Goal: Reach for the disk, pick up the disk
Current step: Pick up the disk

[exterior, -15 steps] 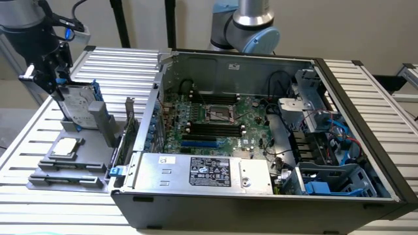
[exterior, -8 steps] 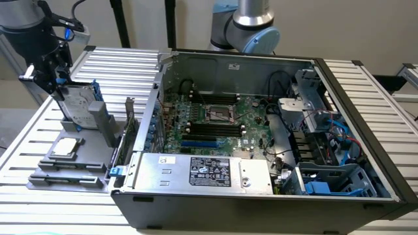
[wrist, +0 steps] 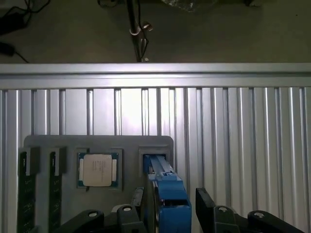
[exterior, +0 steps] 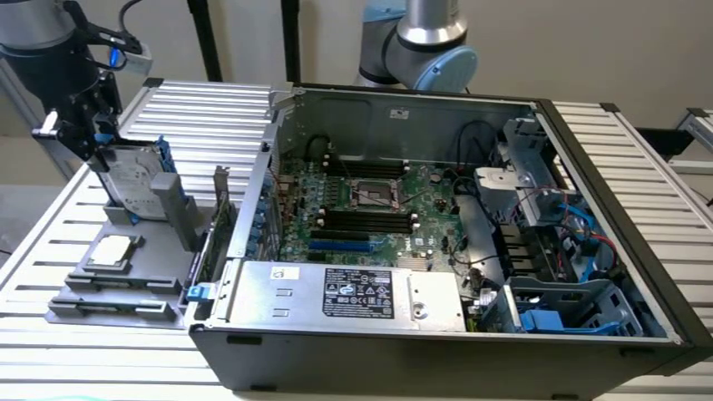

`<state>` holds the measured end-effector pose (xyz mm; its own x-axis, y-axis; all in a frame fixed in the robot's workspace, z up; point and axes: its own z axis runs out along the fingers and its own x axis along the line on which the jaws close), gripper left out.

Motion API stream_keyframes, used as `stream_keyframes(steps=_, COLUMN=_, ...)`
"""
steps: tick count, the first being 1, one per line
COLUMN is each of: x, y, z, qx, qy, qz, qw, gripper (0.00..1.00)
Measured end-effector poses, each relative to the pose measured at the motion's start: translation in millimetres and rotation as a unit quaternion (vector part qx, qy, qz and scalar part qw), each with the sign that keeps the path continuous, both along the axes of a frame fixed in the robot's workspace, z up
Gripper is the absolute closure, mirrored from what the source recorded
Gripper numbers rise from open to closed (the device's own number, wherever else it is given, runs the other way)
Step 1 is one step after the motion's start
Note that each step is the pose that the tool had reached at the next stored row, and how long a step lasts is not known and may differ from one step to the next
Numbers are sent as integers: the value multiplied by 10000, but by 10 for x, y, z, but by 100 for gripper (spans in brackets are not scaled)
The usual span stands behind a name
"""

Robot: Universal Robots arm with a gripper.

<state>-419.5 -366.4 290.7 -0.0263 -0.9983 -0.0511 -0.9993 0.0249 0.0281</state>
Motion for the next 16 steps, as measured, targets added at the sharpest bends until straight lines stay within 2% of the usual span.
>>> stream_keyframes(steps=16, x=0, y=0, z=0, qx=0, qy=0, qz=25, qw=10000, gripper=46)
